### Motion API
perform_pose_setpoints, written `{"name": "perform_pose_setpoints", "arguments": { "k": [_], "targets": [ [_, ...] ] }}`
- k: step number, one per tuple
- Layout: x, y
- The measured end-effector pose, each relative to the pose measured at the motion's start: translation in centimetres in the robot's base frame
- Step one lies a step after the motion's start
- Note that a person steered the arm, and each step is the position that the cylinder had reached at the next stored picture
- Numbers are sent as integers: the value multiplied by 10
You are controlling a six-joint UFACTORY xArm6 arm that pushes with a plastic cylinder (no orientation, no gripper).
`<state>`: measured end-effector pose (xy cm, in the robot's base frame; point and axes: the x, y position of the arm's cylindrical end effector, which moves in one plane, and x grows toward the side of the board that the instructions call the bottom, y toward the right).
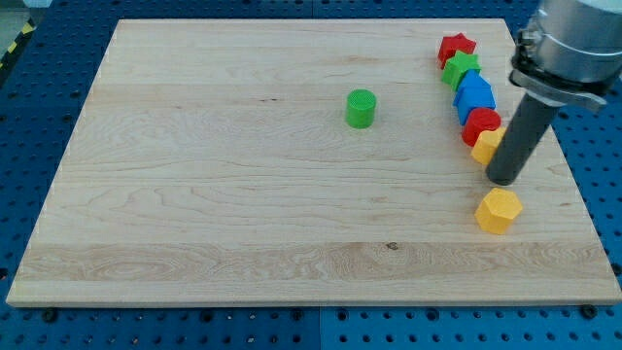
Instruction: Move your arm to separate red circle and yellow heart
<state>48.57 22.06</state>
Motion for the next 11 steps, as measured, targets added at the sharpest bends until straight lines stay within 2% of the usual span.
{"name": "perform_pose_setpoints", "arguments": {
  "k": [2, 4, 7, 11],
  "targets": [
    [-42, 34],
    [-73, 27],
    [-67, 21],
    [-46, -35]
  ]
}}
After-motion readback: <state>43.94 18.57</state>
